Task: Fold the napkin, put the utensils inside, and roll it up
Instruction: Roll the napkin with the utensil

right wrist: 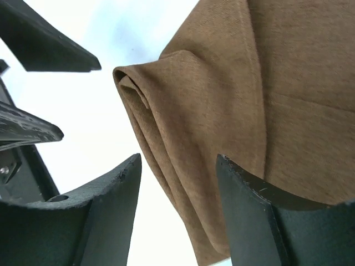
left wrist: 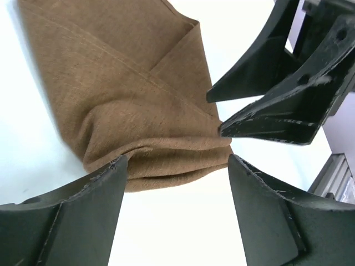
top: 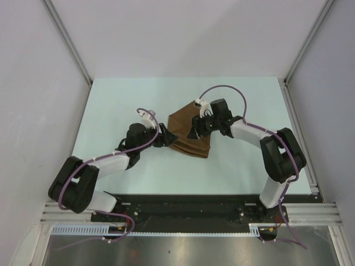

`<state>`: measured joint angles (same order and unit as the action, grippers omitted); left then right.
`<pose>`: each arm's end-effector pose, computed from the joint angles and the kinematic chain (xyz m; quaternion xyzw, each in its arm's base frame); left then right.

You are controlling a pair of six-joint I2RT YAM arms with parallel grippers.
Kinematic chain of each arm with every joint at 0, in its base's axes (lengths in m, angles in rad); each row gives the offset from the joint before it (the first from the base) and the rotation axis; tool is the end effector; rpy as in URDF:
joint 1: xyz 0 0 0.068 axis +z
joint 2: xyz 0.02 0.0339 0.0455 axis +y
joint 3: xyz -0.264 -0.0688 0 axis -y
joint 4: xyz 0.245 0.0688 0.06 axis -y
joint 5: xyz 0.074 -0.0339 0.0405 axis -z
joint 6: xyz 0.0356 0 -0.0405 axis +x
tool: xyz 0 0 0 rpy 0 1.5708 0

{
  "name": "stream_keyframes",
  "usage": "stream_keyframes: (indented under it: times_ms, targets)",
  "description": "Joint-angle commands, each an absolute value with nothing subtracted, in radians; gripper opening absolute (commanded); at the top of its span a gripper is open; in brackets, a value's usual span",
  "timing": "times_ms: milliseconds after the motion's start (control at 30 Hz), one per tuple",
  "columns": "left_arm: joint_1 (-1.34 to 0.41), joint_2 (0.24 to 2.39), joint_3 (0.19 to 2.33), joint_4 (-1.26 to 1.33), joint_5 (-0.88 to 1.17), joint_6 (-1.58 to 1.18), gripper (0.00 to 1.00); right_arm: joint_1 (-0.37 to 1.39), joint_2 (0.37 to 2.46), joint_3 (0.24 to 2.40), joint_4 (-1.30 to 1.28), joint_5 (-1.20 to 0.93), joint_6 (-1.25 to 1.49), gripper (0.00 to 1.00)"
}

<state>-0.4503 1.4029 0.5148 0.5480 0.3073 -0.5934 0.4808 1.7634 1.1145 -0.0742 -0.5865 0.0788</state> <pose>0.2463 -0.1310 0.1855 0.0304 0.8112 -0.3927 0.4322 0.3275 0.1931 0.2038 -0.2907 0.8313 0.3620 0.3056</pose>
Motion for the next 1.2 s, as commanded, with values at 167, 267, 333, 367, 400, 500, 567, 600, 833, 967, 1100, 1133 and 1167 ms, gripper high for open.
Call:
stream_keyframes:
  times_ms: [167,267,333,367,400,500,567,600,833,967,1100,1133,1167]
  targets:
    - [-0.377,1.423,0.598,0.344,0.23,-0.623,0.8,0.586,1.816,1.108,0.043,-0.47,0.034,0.62]
    - [-0.37,1.476,0.6,0.388,0.297,-0.661,0.85,0.624,1.825,1.098,0.035,-0.433,0.002,0.62]
    - [-0.368,1.502,0.595,0.441,0.343,-0.701,0.86,0.64,1.832,1.095,0.02,-0.417,-0.021,0.62]
    - [-0.368,1.523,0.592,0.451,0.354,-0.71,0.87,0.652,1.836,1.094,0.017,-0.413,-0.029,0.62]
    - [-0.368,1.535,0.594,0.459,0.36,-0.727,0.87,0.656,1.839,1.089,0.009,-0.408,-0.032,0.62]
    - [-0.368,1.569,0.595,0.462,0.368,-0.745,0.87,0.679,1.835,1.075,0.003,-0.407,-0.029,0.62]
    - [-0.368,1.583,0.592,0.457,0.371,-0.753,0.87,0.69,1.833,1.066,0.003,-0.4,-0.025,0.62]
    - [-0.368,1.595,0.591,0.46,0.374,-0.759,0.86,0.698,1.832,1.055,0.005,-0.399,-0.02,0.62]
    - [-0.368,1.649,0.566,0.518,0.416,-0.81,0.79,0.729,1.841,1.037,0.02,-0.376,-0.005,0.62]
    - [-0.368,1.675,0.557,0.554,0.445,-0.836,0.74,0.735,1.851,1.038,0.026,-0.368,-0.005,0.62]
    - [-0.368,1.703,0.555,0.574,0.483,-0.867,0.57,0.747,1.838,1.031,0.037,-0.338,-0.005,0.62]
    - [-0.367,1.706,0.557,0.58,0.501,-0.871,0.47,0.75,1.829,1.026,0.037,-0.327,-0.005,0.62]
    - [-0.365,1.71,0.555,0.58,0.506,-0.877,0.42,0.755,1.809,1.017,0.043,-0.313,-0.008,0.62]
